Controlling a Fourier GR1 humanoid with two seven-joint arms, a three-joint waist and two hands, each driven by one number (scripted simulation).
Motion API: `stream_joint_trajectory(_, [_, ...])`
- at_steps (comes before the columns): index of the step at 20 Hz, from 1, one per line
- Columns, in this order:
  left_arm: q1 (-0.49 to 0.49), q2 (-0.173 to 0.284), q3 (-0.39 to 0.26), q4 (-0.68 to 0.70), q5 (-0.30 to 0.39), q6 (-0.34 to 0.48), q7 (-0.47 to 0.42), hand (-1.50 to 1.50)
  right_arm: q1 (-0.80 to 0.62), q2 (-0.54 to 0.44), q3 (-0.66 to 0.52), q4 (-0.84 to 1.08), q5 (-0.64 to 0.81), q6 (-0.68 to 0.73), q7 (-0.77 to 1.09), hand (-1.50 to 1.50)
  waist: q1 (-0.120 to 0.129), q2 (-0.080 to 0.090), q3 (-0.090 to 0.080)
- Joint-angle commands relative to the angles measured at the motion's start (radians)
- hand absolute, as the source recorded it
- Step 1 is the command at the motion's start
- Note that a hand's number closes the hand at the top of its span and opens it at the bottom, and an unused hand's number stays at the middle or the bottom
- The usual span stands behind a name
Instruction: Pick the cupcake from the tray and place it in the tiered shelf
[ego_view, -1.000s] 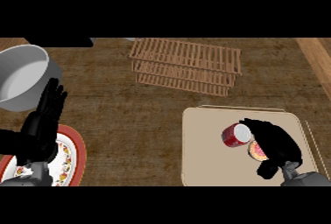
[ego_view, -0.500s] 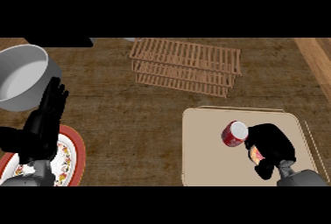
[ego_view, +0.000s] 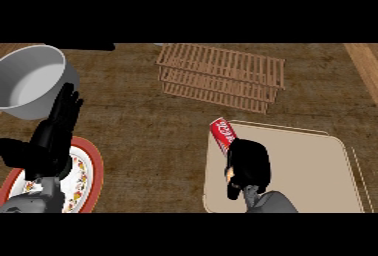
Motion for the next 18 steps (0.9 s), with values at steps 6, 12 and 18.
stream_joint_trajectory(6, [-0.025, -0.018, -0.034, 0.000, -0.023, 0.004, 0.011, 0.00, -0.289, 0.059, 0.270, -0.011, -0.191, -0.293, 0.460, 1.50, 0.023, 0.003, 0.009])
stream_joint_trajectory(12, [-0.032, -0.006, -0.005, 0.043, -0.010, -0.001, 0.018, 0.00, -0.453, 0.059, 0.196, -0.158, -0.131, -0.394, 0.579, 1.50, -0.004, -0.009, 0.007])
stream_joint_trajectory(18, [-0.014, -0.011, 0.003, 0.016, -0.011, 0.012, 0.015, 0.00, -0.593, 0.059, 0.115, -0.122, 0.007, -0.328, 0.674, 1.50, -0.013, -0.013, 0.005])
